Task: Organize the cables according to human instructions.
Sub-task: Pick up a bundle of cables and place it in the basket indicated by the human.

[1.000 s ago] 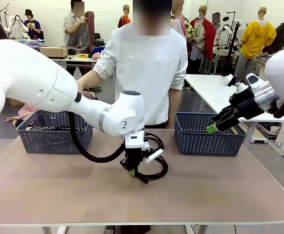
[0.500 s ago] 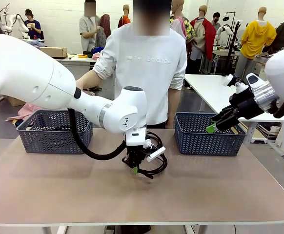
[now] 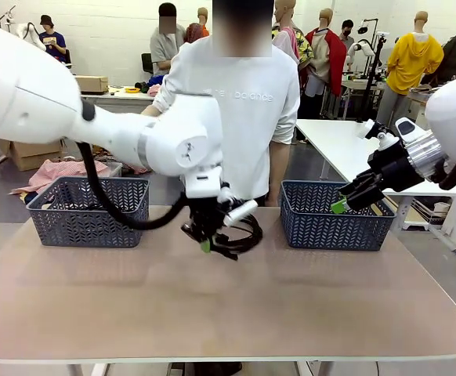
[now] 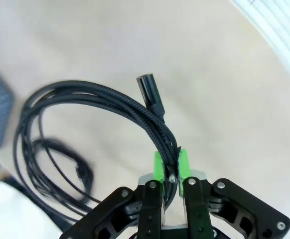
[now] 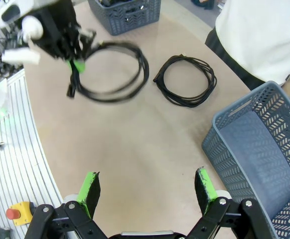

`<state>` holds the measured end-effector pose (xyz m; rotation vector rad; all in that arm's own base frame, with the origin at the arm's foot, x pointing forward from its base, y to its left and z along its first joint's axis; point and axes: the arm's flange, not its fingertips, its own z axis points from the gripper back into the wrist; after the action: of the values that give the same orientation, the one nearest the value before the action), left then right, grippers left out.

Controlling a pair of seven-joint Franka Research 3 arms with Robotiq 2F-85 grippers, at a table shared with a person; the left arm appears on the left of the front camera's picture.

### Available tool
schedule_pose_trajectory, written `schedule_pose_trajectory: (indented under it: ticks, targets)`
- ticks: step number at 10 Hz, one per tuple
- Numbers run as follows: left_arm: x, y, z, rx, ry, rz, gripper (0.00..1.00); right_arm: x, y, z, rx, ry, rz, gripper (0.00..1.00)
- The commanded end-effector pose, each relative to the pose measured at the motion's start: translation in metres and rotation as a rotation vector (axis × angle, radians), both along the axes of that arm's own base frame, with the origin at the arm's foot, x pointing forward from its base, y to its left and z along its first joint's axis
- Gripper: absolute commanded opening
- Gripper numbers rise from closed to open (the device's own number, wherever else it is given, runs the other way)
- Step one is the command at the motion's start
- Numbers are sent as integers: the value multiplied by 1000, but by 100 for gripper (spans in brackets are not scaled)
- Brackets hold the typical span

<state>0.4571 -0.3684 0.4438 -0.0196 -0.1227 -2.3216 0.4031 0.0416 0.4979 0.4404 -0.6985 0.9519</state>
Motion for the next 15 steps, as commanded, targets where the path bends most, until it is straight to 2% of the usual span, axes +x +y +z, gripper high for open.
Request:
schedule_pose_trajectory:
  ticks: [1, 4, 8, 9, 10, 15]
  targets:
    - [12, 39, 32, -10, -13, 110, 0, 4, -1, -1, 30, -22, 22, 100]
    - [51, 115, 76, -32, -50, 292, 0, 4, -1, -1, 30, -22, 22, 100]
    - [91, 164, 74, -41, -19, 455, 0, 4, -1, -1, 30, -22, 22, 100]
    - [93, 169, 73, -42, -7, 494, 0, 4, -1, -1, 30, -22, 22, 100]
    - [85, 169, 71, -18, -46, 416, 0, 4, -1, -1, 30, -22, 22, 100]
    - [85, 169, 71, -18, -46, 416, 0, 4, -1, -1, 30, -22, 22, 100]
